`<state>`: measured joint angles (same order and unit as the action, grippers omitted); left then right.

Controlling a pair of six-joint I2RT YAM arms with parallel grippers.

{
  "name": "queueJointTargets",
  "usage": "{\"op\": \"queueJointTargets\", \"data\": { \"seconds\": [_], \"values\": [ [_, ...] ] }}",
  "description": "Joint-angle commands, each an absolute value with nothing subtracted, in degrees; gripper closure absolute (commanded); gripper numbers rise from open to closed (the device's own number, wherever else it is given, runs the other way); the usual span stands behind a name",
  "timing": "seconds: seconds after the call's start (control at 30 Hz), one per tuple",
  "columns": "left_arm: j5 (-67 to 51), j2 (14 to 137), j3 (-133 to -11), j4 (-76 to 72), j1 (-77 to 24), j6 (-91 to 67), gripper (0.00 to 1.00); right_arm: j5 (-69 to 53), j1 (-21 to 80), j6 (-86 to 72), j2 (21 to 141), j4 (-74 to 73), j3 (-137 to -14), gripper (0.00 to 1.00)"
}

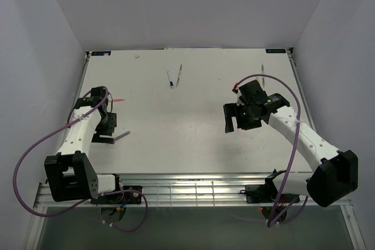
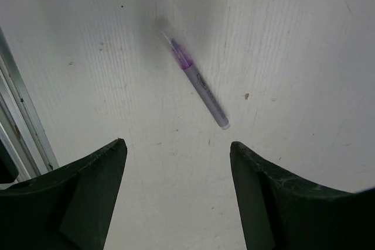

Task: Open the pen caps

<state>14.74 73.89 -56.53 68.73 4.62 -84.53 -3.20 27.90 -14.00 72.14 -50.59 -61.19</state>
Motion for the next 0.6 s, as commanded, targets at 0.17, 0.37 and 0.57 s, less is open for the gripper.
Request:
{"op": "queueJointTargets", "data": {
  "seconds": [0.17, 0.37, 0.57],
  "values": [
    [9.6, 78.2, -54.6, 64.7, 6.2, -99.1, 0.19, -4.0, 28.3, -12.2, 70.3, -47.6, -58.9, 0.10],
    [8.4, 78.5, -49.9, 57.1, 6.6, -102.0, 0.23, -3.5, 28.3, -11.3, 71.0, -46.8, -58.4, 0.10],
    [7.6, 82.0, -50.2, 54.6, 6.9, -102.7, 0.25, -2.9, 28.3, -11.0, 72.2, -46.6, -58.4, 0.10]
  ]
}}
